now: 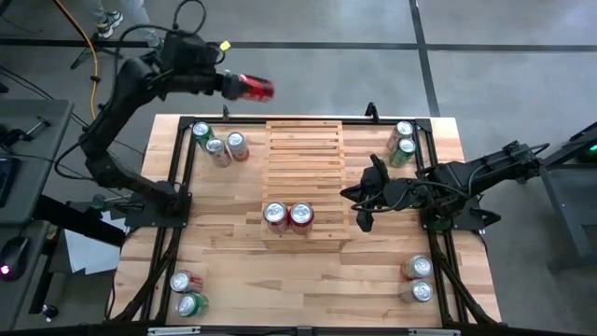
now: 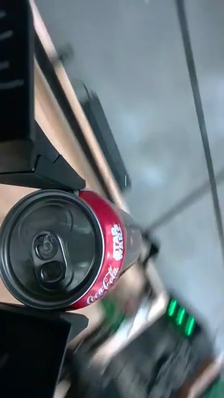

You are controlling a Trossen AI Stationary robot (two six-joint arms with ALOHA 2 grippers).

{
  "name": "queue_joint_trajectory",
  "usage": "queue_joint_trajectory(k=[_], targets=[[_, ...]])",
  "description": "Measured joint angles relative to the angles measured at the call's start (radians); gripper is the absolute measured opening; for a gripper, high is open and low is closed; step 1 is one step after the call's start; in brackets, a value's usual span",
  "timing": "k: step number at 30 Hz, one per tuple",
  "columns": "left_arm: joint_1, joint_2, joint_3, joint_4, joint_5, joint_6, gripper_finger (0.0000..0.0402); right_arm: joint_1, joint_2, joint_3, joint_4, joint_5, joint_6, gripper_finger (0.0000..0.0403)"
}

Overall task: Place canned beverage on shelf
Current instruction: Put the top red soda can on the shelf aligned with the other red soda cans

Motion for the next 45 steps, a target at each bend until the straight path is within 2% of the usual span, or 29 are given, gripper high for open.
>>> queue_joint_trajectory(k=[9,12,15,17,23,35,45], targets=[[-0.483,-0.007,0.048,-0.010,0.003,0.100,0.0117,0.000,0.000,0.000,0.058,0.004,-0.002,0.0000],[-0.610,0.033,0.049,-0.014,-0.101,0.124,0.0117,0.000,0.000,0.000,0.076,0.005,-0.008,0.0000],[-0.678,0.087,0.048,-0.013,-0.198,0.143,0.0117,0.000,0.000,0.000,0.079,0.005,-0.009,0.0000],[-0.694,0.121,0.048,-0.012,-0.226,0.147,0.0117,0.000,0.000,0.000,0.086,0.005,-0.008,0.0000],[-0.698,0.193,0.048,-0.032,-0.201,0.181,0.0118,0.000,0.000,0.000,0.088,0.005,0.002,0.0000],[-0.688,0.212,0.048,-0.115,-0.224,0.173,0.0118,0.000,0.000,0.000,0.089,0.036,0.004,0.0000],[-0.688,0.224,0.048,-0.173,-0.191,0.254,0.0129,0.000,0.000,0.000,0.089,0.066,0.004,0.0000]])
